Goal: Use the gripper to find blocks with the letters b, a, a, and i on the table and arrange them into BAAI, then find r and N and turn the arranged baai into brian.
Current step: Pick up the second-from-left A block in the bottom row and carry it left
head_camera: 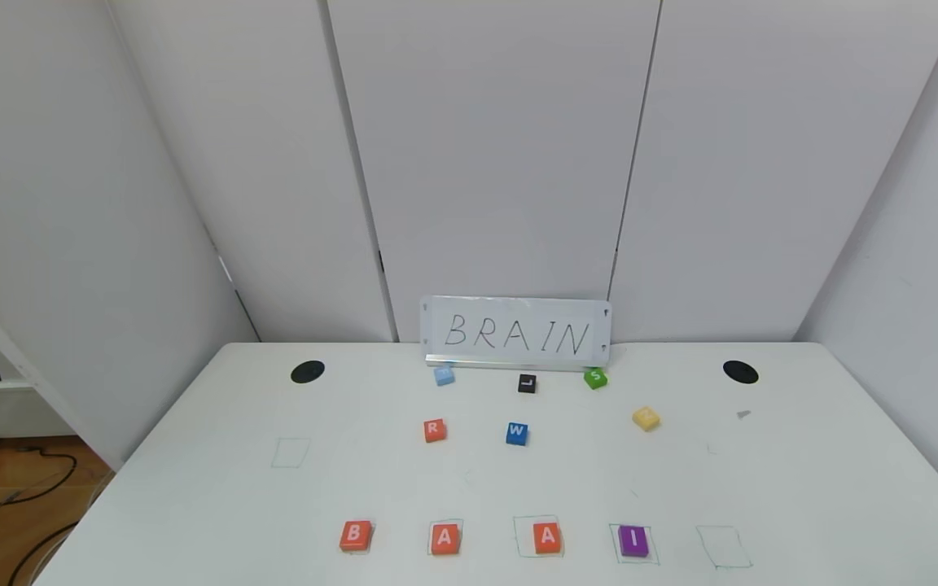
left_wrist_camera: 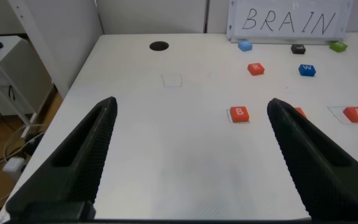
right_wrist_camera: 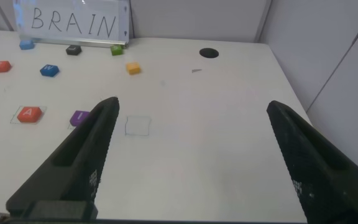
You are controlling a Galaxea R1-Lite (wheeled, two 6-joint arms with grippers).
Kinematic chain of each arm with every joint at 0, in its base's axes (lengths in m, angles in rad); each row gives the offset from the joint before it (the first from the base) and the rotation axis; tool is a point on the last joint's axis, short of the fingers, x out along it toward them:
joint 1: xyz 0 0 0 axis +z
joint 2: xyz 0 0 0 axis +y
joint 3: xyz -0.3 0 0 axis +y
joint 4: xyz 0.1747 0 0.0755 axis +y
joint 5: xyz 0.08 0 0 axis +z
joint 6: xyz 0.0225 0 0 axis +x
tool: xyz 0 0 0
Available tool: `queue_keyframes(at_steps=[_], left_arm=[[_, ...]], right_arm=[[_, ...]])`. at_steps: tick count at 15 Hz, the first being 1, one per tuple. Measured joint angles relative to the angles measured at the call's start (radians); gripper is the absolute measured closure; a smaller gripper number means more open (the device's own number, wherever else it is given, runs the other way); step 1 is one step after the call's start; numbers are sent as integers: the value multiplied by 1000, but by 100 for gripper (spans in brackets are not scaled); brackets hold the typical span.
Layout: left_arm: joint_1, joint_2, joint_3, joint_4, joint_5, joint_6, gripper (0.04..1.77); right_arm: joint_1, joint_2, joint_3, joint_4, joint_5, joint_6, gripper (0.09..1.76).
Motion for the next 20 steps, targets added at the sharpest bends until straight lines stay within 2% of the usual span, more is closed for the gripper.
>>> queue_keyframes(at_steps=[4,8,13,20], left_arm=[[1,0,-24,11,0,9,9],[1,53,-159,78,-15,9,9],[-3,275,-343,80,-24,12,9],[-3,643,-503,49,-24,6,9]], right_arm=[[0,1,-53,33,3,-8,14],[0,69,-203,147,4,-19,14],[0,304,-387,155,1,-32,14],[0,735,-587,145,2,-30,14]])
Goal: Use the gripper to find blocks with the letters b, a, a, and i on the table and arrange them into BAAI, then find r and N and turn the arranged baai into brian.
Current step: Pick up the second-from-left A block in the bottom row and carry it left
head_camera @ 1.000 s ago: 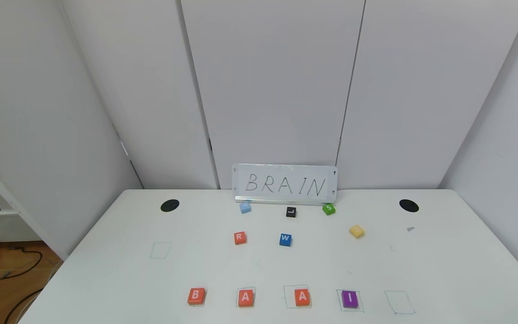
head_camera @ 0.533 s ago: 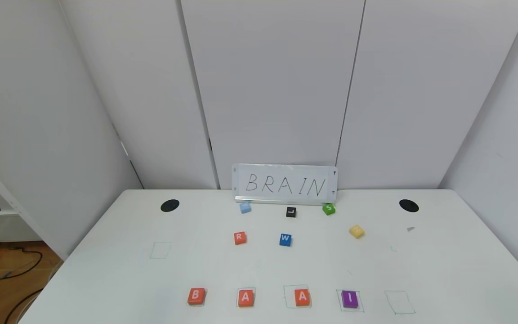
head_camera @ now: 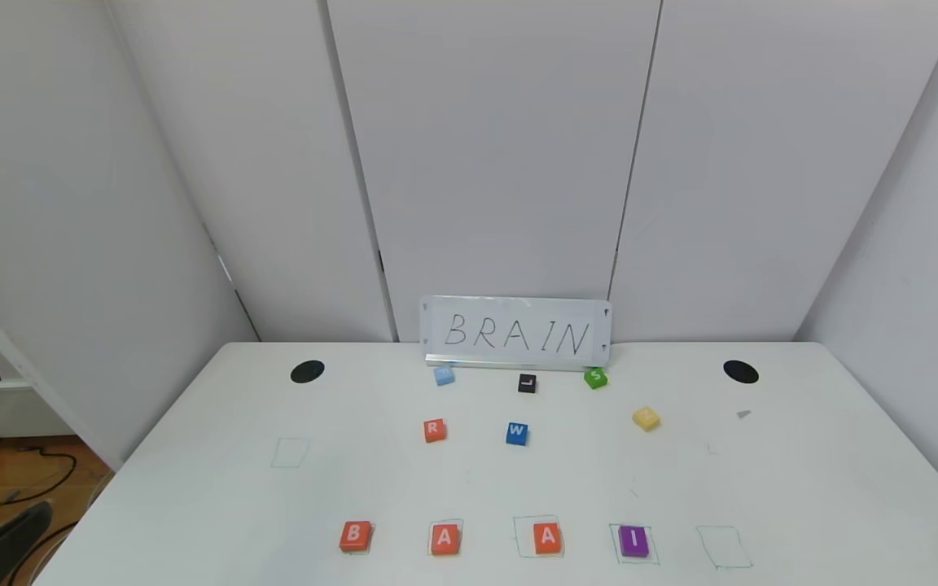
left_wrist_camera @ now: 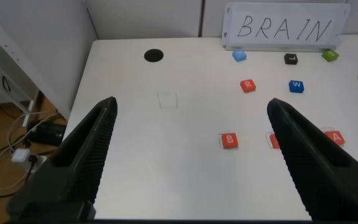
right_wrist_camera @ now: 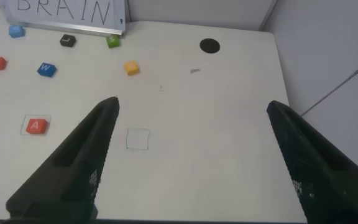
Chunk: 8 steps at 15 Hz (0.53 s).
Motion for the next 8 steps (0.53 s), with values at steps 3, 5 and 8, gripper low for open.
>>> queue_keyframes(at_steps=[3,5,8], left_arm=[[0,157,-70,-2,-1,-2,9],[1,267,-97,-7,-7,-3,9],[1,437,-137,-9,-10,-15,9]], right_arm=[[-3,181,-98,0,1,3,14],[-9,313,-146,-13,1,15,14],[-13,512,-186,-110,2,36,14]])
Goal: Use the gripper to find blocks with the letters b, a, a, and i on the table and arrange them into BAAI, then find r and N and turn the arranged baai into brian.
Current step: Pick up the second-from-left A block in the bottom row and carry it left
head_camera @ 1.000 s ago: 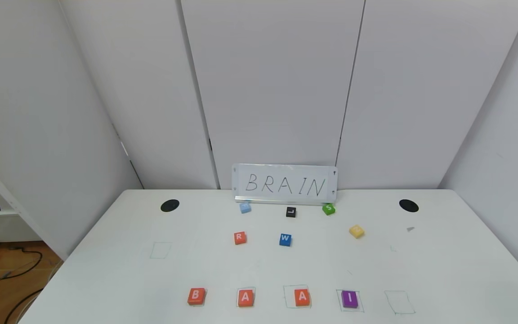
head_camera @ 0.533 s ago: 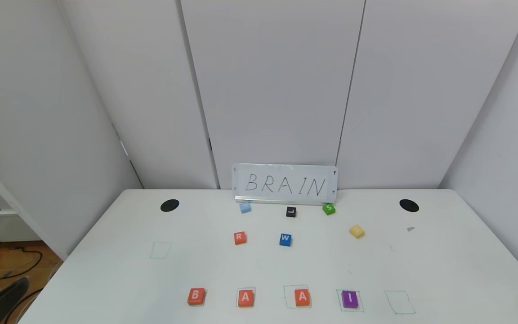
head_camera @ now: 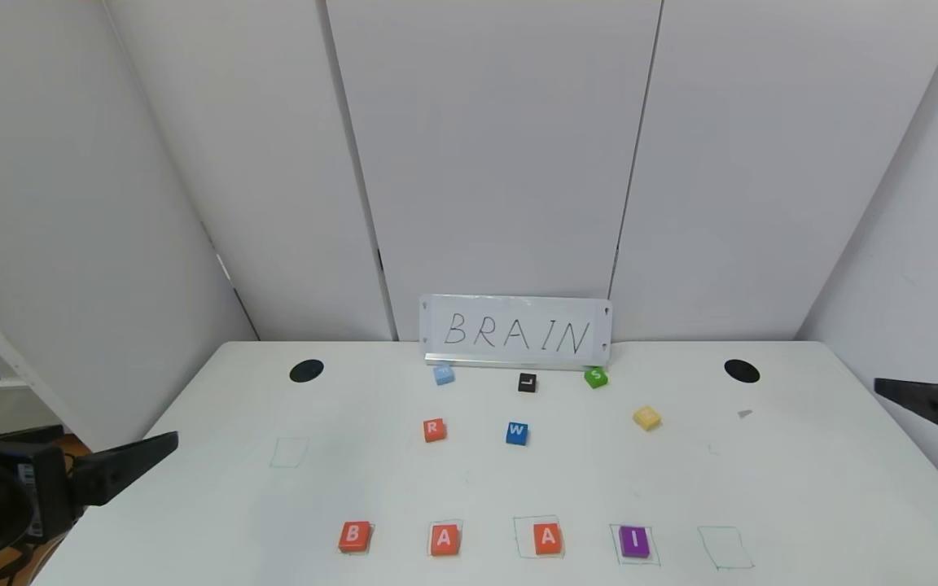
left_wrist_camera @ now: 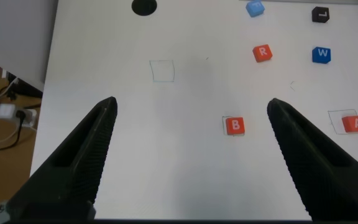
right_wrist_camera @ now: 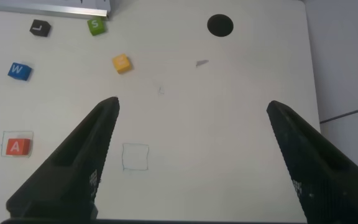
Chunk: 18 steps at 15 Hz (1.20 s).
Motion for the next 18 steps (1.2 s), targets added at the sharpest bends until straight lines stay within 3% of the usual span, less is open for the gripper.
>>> queue_keyframes(at_steps=[2,4,9,11,14,18], left_arm=[[-1,111,-46,1,0,-31,9],[-1,201,-90,11,4,-53,9],[-18,341,-168,88,12,-62,9],[-31,357,-210,170,11,-82,9],[-77,369,-309,375,12,-185,9],[-210,403,-474,601,84,-364,9]], right_arm=[[-6,115,-32,-39,1,5,14],[-8,192,-89,40,2,3,14],[8,231,-177,141,13,-1,14],[7,232,-183,139,13,-1,14],[10,219,-183,141,13,-1,14],[13,185,-180,144,13,-2,14]])
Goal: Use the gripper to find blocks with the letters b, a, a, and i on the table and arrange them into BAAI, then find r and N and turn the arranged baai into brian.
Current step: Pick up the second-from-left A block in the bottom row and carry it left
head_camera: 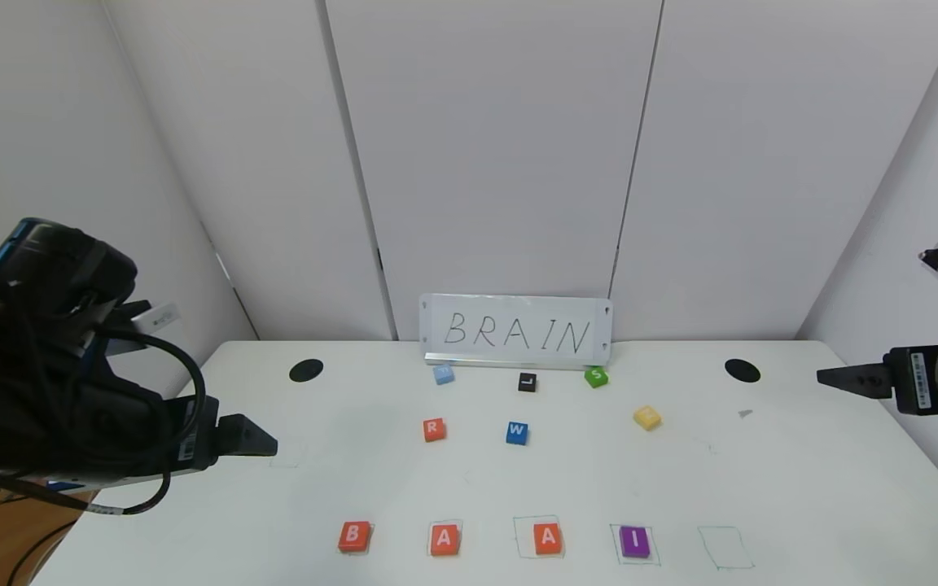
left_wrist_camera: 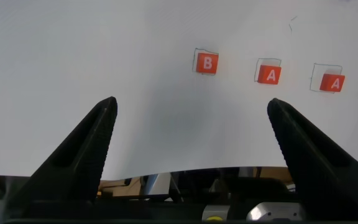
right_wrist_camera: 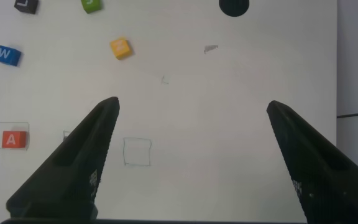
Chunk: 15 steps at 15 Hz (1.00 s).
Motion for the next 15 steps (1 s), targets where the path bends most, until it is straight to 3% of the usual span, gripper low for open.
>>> queue_keyframes(at_steps=[4,8,15], left_arm=[[-125,82,-130,103,30,-148,9],[-247,171,-161,107,64,-238,9],[-387,286,-171,71,140,-264,9]], right_arm=[[-16,-10,-6,5,-1,-12,14],[0,-29,3,11,-6,-12,14],[18,-71,3,41,-9,-10,14]])
